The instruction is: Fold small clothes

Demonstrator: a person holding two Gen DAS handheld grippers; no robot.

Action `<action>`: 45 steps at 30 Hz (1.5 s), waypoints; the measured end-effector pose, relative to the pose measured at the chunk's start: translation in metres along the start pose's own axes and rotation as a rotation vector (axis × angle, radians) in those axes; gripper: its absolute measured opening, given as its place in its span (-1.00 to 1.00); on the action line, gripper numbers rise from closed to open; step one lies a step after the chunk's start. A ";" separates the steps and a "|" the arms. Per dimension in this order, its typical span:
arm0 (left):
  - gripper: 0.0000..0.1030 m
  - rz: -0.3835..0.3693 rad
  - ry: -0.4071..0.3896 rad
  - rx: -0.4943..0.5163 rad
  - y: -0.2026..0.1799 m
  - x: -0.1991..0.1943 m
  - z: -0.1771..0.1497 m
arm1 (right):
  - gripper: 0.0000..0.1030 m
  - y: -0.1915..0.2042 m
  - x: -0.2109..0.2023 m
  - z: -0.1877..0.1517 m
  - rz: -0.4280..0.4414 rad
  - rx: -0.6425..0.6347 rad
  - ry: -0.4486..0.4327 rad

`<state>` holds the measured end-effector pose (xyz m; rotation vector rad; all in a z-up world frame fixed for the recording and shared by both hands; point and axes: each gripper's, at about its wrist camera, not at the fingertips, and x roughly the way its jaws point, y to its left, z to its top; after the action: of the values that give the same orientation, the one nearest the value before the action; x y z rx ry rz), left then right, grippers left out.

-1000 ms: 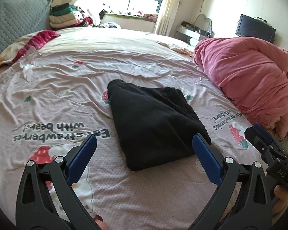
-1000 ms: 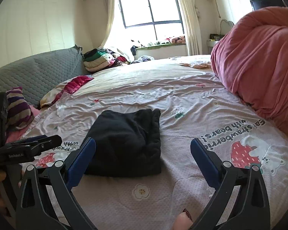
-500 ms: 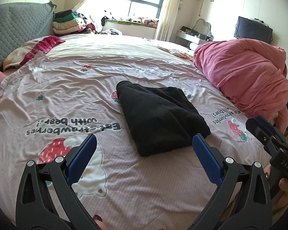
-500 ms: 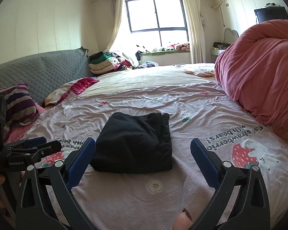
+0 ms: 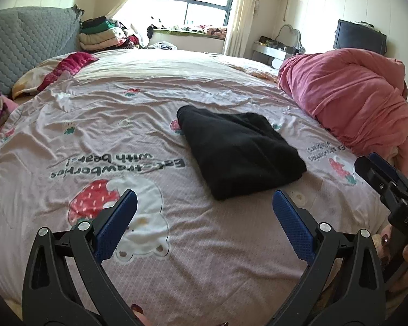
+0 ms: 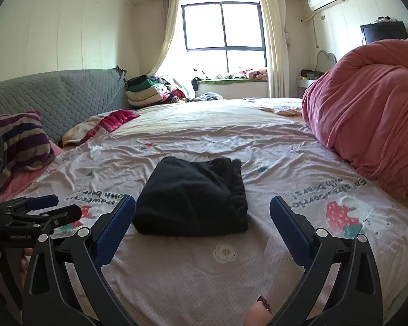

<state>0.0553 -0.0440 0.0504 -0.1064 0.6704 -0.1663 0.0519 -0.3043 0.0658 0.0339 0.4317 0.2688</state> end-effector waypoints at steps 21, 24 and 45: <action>0.82 0.006 0.065 -0.021 0.011 0.031 -0.042 | 0.91 -0.006 0.038 -0.075 -0.079 0.015 0.123; 0.82 0.013 0.078 -0.019 0.011 0.036 -0.044 | 0.91 -0.006 0.042 -0.078 -0.083 0.004 0.139; 0.82 0.039 0.111 -0.023 0.012 0.043 -0.046 | 0.91 -0.013 0.043 -0.082 -0.077 0.032 0.142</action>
<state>0.0610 -0.0425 -0.0136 -0.1072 0.7843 -0.1280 0.0582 -0.3073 -0.0270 0.0298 0.5771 0.1888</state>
